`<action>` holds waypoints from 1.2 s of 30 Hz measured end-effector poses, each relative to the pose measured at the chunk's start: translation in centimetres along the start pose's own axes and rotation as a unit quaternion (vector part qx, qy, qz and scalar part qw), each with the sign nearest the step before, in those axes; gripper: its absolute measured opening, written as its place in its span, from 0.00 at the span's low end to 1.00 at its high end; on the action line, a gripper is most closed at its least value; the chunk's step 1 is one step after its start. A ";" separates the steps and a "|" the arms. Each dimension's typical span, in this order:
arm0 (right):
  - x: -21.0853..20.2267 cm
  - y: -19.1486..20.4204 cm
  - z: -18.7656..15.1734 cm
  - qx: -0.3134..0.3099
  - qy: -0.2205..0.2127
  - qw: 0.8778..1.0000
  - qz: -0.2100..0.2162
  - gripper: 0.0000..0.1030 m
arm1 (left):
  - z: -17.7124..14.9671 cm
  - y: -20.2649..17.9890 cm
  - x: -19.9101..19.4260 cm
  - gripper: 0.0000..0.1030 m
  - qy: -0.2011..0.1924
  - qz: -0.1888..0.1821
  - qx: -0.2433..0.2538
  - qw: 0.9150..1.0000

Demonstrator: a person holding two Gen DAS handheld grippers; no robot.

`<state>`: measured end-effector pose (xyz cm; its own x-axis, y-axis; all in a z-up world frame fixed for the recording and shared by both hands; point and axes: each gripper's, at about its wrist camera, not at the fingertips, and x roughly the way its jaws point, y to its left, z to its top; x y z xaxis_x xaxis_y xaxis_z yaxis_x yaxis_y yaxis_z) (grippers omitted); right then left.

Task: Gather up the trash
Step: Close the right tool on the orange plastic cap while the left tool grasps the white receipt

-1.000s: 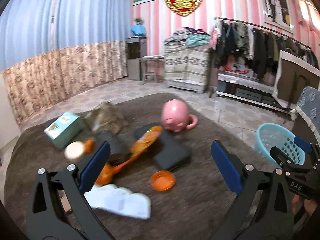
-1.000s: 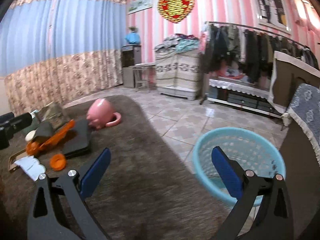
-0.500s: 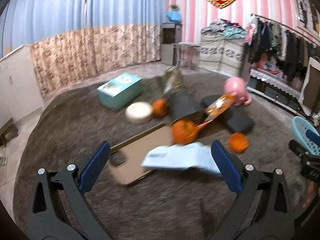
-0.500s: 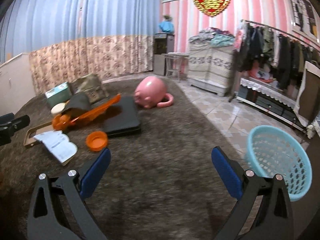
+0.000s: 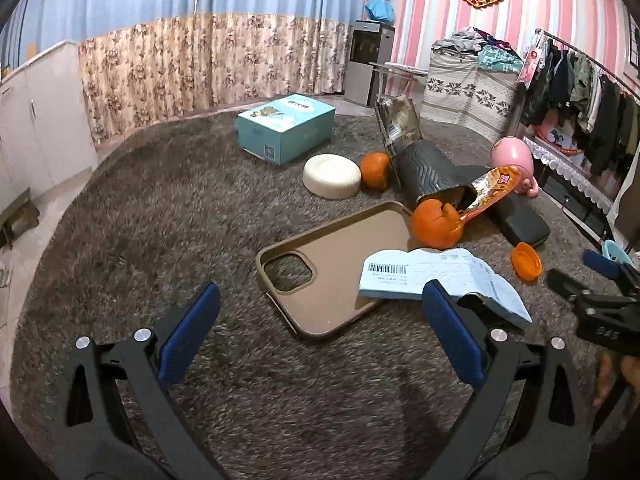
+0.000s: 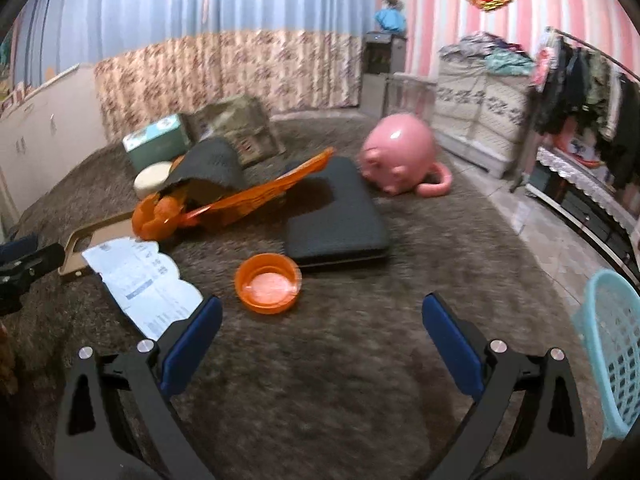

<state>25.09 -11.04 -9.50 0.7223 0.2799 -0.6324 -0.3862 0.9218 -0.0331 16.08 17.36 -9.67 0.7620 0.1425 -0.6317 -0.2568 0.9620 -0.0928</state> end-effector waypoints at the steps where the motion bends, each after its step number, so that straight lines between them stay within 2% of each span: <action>1: 0.5 0.4 0.1 -0.008 0.007 1.000 0.005 0.93 | 0.0 0.0 0.1 0.95 0.001 0.000 0.000 1.000; 6: 2.5 1.4 0.7 -0.020 0.040 0.999 0.024 0.65 | 0.0 -0.6 0.6 0.95 0.008 0.001 0.016 1.000; 7: 2.7 1.4 0.8 -0.017 0.044 0.998 0.031 0.62 | -0.1 -0.7 0.6 0.95 0.008 0.001 0.019 1.000; 9: 3.0 1.5 0.7 -0.016 0.048 0.998 0.041 0.47 | -0.2 -0.9 0.6 0.95 0.010 -0.001 0.024 1.000; 11: 3.0 1.6 0.7 -0.018 0.049 0.997 0.053 0.39 | -0.2 -1.1 0.6 0.95 0.012 -0.002 0.029 1.000; 18: 0.5 0.7 0.4 -0.009 0.017 0.999 0.044 0.39 | -0.4 -3.1 0.5 0.94 0.019 -0.003 0.071 0.997; 23: -1.7 -1.0 -1.0 -0.001 0.010 1.000 0.024 0.39 | -0.7 -6.1 1.2 0.93 0.033 -0.003 0.132 0.991; 28: -3.4 -3.7 -2.1 0.028 0.006 1.000 0.006 0.39 | -0.7 -8.5 2.4 0.79 0.044 -0.002 0.178 0.983; 30: -4.1 -4.6 -2.3 0.036 0.001 0.999 -0.002 0.39 | -0.3 -8.6 2.6 0.72 0.044 -0.004 0.176 0.983; 34: -5.1 -6.2 -2.8 0.053 -0.008 0.998 -0.010 0.39 | 0.4 -8.5 2.7 0.59 0.046 -0.040 0.161 0.985; 36: -5.4 -6.9 -3.0 0.065 -0.012 0.998 -0.012 0.39 | 0.6 -8.7 2.8 0.47 0.049 -0.050 0.164 0.984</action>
<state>22.12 -19.67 -8.22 0.7447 0.2623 -0.6136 -0.2920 0.9549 0.0538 20.81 9.48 -10.22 0.7091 0.0348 -0.7043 0.0344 0.9959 0.0838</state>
